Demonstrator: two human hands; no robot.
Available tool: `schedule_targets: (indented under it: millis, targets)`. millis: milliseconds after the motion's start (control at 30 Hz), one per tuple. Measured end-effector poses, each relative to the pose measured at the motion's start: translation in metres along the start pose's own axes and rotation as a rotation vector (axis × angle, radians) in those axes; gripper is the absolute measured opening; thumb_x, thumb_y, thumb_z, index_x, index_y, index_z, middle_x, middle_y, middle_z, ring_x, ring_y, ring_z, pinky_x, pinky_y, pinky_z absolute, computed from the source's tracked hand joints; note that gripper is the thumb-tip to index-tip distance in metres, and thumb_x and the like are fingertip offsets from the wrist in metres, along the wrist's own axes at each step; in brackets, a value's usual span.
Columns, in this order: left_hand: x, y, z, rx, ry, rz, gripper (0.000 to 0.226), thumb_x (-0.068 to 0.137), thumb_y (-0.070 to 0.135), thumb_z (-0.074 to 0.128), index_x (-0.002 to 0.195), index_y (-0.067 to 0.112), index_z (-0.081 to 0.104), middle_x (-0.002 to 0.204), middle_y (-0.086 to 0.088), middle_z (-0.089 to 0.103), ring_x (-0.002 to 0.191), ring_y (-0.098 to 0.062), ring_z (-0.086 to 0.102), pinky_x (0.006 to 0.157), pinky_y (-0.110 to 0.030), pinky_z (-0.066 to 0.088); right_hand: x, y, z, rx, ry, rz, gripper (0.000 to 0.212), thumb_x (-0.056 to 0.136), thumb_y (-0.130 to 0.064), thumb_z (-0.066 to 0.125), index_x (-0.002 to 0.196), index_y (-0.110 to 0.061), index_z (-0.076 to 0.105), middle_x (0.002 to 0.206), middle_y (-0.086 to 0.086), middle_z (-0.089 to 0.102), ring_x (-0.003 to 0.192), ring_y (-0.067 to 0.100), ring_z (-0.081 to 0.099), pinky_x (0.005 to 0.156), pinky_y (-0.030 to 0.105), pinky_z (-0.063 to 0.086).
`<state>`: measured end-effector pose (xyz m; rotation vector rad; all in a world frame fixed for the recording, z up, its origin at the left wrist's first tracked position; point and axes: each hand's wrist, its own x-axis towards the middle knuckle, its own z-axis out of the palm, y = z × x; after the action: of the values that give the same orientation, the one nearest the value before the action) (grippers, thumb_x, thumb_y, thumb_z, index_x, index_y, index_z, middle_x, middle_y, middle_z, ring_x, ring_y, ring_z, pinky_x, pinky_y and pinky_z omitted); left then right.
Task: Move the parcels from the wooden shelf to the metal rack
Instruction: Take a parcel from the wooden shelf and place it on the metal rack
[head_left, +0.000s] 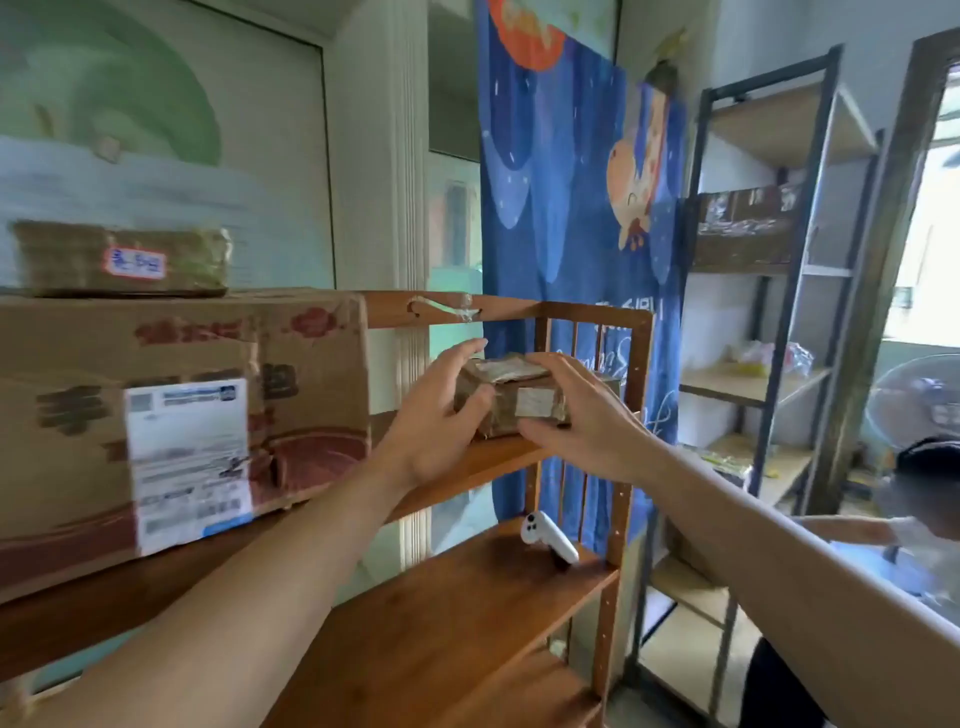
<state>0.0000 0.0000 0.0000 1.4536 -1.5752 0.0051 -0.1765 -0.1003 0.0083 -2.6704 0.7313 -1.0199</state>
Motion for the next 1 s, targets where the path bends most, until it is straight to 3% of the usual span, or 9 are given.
schedule_targets:
  millis: [67,167,333,467,567,700,767,900,1000]
  targets:
    - [0.026,-0.011,0.020,-0.002,0.028,-0.145,0.063,0.103,0.038,0.049,0.161,0.021,0.029,0.164,0.000,0.040,0.146,-0.012,0.039,0.120,-0.037,0.034,0.023,0.018,0.008,0.050,0.050,0.158,0.073,0.090,-0.039,0.067,0.154,-0.023,0.037,0.153,0.003,0.049,0.138,0.024,0.047,0.109,0.032,0.036]
    - [0.051,-0.032,0.049,-0.050,-0.028,-0.363,0.078,0.097,0.044,0.051,0.164,0.025,0.016,0.162,-0.003,0.044,0.148,-0.028,0.044,0.120,-0.047,0.037,0.048,0.039,0.026,0.128,0.072,0.330,0.068,0.086,-0.047,0.060,0.149,-0.027,0.044,0.146,0.004,0.057,0.134,0.028,0.054,0.110,0.046,0.044]
    - [0.059,-0.034,0.063,-0.307,-0.030,-0.507,0.065,0.093,0.058,0.051,0.154,0.037,0.043,0.147,0.006,0.059,0.138,-0.020,0.053,0.116,-0.042,0.040,0.062,0.053,0.041,0.225,0.163,0.395,0.056,0.088,-0.046,0.064,0.140,-0.028,0.056,0.120,-0.004,0.070,0.111,0.019,0.064,0.095,0.037,0.050]
    - [0.044,-0.016,0.056,-0.522,0.093,-0.628,0.045,0.102,0.059,0.042,0.135,0.029,0.041,0.123,0.008,0.055,0.111,-0.014,0.051,0.093,-0.033,0.039,0.055,0.039,0.037,0.567,0.304,0.439,0.032,0.094,-0.039,0.068,0.120,-0.021,0.065,0.112,-0.007,0.068,0.103,0.012,0.064,0.088,0.031,0.055]
    - [0.021,-0.004,0.044,-0.706,0.304,-0.562,0.031,0.103,0.052,0.048,0.121,0.026,0.047,0.122,0.003,0.066,0.102,-0.010,0.065,0.093,-0.036,0.050,0.036,0.014,0.030,0.788,0.402,0.418,0.013,0.090,-0.020,0.075,0.101,-0.019,0.067,0.107,0.002,0.074,0.104,0.020,0.072,0.087,0.034,0.059]
    - [-0.032,0.023,0.019,-0.786,0.455,-0.396,0.021,0.100,0.029,0.064,0.118,0.021,0.056,0.112,0.002,0.078,0.096,-0.012,0.079,0.084,-0.033,0.061,-0.013,-0.036,0.022,0.988,0.492,0.306,0.023,0.082,0.002,0.073,0.103,-0.006,0.066,0.107,0.022,0.070,0.100,0.029,0.073,0.076,0.033,0.057]
    - [-0.072,0.038,0.005,-0.811,0.493,-0.311,0.030,0.097,0.023,0.068,0.124,0.015,0.056,0.115,0.000,0.078,0.104,-0.015,0.078,0.087,-0.036,0.062,-0.042,-0.071,0.022,1.090,0.527,0.230,0.031,0.078,0.001,0.071,0.108,-0.003,0.064,0.109,0.027,0.065,0.096,0.032,0.069,0.079,0.040,0.058]
    - [-0.166,0.058,-0.040,-0.787,0.590,-0.176,0.033,0.091,0.029,0.072,0.119,0.020,0.056,0.121,-0.003,0.076,0.113,-0.020,0.075,0.087,-0.031,0.061,-0.103,-0.155,0.041,1.243,0.457,0.164,0.056,0.071,-0.017,0.071,0.127,-0.015,0.064,0.120,0.010,0.073,0.116,0.031,0.069,0.091,0.046,0.059]
    - [-0.239,0.062,-0.090,-0.725,0.609,-0.127,0.031,0.091,0.029,0.072,0.118,0.024,0.058,0.124,-0.004,0.075,0.114,-0.020,0.073,0.087,-0.030,0.061,-0.145,-0.224,0.064,1.302,0.387,0.130,0.056,0.073,-0.022,0.070,0.129,-0.024,0.065,0.127,0.010,0.072,0.123,0.034,0.066,0.093,0.046,0.059]
